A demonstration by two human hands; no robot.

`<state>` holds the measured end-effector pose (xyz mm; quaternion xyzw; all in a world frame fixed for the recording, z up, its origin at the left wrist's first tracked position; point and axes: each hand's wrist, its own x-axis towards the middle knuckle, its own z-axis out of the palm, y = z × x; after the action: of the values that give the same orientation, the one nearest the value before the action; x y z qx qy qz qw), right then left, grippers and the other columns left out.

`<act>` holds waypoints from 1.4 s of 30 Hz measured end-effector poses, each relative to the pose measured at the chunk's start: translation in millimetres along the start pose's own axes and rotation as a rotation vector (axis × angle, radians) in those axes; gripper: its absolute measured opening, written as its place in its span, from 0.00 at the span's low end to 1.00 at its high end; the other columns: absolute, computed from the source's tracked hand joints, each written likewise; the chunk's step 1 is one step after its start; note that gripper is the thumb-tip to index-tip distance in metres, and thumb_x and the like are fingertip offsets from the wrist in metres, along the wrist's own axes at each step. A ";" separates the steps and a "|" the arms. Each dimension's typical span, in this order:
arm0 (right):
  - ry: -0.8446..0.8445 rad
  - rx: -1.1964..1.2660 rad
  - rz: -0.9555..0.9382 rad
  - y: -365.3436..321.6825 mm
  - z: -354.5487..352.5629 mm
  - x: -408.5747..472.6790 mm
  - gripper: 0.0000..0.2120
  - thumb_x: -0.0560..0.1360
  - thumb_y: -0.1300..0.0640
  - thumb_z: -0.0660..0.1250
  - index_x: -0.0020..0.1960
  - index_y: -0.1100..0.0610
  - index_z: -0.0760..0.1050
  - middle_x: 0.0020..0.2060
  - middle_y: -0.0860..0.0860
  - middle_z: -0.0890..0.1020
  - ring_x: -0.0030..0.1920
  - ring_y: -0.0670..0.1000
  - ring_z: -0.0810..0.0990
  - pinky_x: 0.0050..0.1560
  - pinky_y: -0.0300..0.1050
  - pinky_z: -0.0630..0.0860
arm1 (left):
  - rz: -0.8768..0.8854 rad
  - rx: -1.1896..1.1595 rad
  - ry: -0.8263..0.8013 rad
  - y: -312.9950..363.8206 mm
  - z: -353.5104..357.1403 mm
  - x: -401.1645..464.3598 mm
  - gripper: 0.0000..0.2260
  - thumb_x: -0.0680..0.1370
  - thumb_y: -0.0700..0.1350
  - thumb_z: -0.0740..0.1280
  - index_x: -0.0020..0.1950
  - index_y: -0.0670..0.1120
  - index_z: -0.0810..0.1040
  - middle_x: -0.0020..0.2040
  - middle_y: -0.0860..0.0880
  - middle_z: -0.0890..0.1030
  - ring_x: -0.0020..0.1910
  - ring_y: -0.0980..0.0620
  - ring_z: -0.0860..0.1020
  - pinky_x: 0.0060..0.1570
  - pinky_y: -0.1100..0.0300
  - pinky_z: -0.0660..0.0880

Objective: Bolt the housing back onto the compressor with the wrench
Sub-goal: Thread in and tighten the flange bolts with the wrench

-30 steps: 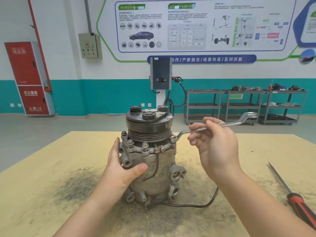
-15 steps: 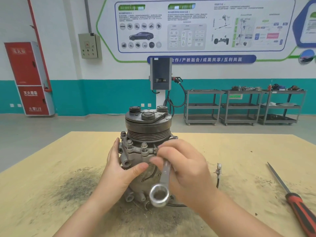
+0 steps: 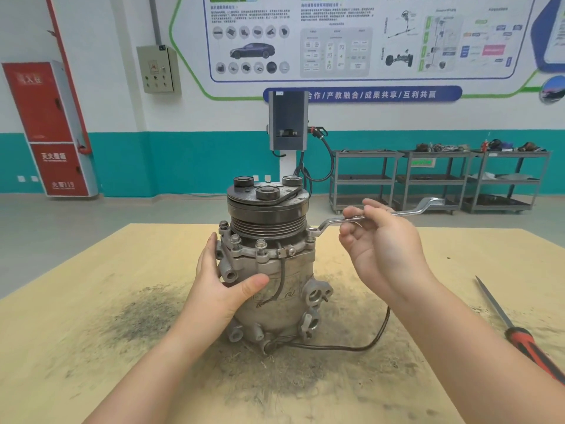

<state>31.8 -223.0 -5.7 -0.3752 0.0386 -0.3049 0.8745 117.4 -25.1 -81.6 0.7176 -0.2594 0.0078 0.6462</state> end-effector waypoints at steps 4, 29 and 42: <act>-0.057 0.048 0.142 -3.2 -6.5 7.5 0.06 0.81 0.66 0.54 0.50 0.59 0.67 0.29 0.55 0.78 0.25 0.51 0.72 0.25 0.38 0.71 | 0.019 0.003 -0.007 -0.4 -0.3 1.0 0.66 0.49 0.76 0.75 0.80 0.61 0.48 0.78 0.56 0.63 0.74 0.53 0.66 0.73 0.44 0.66; -0.050 -0.362 -0.196 -10.2 6.1 -6.0 0.16 0.79 0.70 0.58 0.57 0.49 0.66 0.44 0.55 0.76 0.30 0.47 0.78 0.29 0.40 0.75 | 0.028 -0.012 -0.012 -7.1 -0.1 6.0 0.67 0.46 0.78 0.74 0.79 0.64 0.47 0.77 0.58 0.64 0.73 0.55 0.67 0.73 0.46 0.65; -0.065 0.130 0.228 -6.3 -3.2 28.4 0.05 0.82 0.58 0.56 0.50 0.58 0.68 0.30 0.55 0.74 0.30 0.52 0.79 0.24 0.39 0.73 | 0.035 -0.073 -0.015 -7.3 1.5 3.5 0.66 0.48 0.76 0.76 0.79 0.64 0.47 0.78 0.58 0.62 0.75 0.55 0.65 0.74 0.45 0.63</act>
<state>50.7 -244.4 0.9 -0.3208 0.0327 -0.1929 0.9267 122.8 -27.5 -87.4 0.6889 -0.2771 0.0041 0.6698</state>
